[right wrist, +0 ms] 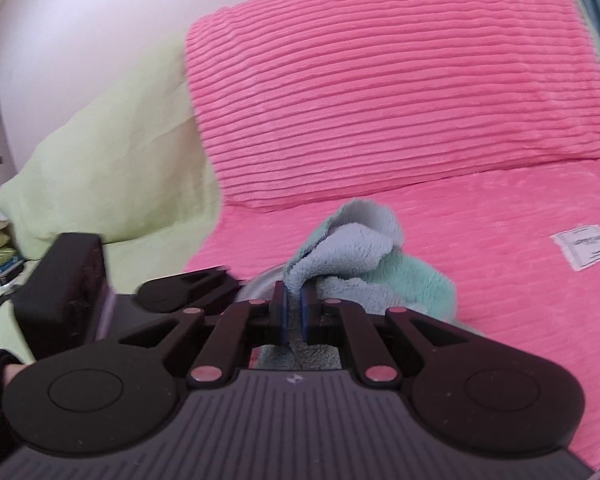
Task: Clean container
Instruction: 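Keep wiping the cloth around the jar lid edge with the right gripper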
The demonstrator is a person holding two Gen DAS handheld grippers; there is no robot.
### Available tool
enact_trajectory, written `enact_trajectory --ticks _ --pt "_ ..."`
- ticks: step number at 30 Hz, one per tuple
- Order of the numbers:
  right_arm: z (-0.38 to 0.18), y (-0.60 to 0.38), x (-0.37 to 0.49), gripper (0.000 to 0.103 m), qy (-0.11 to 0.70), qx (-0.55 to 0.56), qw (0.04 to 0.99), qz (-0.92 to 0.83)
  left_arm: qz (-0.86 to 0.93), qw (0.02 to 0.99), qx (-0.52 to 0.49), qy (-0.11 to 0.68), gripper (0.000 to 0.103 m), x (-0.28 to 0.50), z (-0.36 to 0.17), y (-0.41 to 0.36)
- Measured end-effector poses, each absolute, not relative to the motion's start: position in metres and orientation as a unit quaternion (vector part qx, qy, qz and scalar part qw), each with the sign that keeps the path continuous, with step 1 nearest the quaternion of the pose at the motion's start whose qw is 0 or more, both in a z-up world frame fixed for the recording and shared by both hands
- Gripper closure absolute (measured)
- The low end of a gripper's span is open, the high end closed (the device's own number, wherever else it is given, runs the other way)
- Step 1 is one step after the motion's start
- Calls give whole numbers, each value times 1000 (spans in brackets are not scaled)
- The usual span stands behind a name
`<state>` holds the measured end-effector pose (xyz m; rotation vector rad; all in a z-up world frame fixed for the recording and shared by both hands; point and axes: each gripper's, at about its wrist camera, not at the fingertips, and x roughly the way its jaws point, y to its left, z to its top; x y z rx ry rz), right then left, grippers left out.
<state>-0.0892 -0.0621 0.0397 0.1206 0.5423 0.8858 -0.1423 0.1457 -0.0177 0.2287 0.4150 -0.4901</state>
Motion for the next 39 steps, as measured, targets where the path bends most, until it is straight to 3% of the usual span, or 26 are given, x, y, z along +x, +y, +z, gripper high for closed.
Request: enact_trajectory --ticks 19,39 --pt "29 -30 -57 99 236 77 889 386 -232 944 114 204 18 -144 -17 131" --pt "38 -54 -87 98 247 62 885 390 -230 946 106 202 18 -132 -16 129"
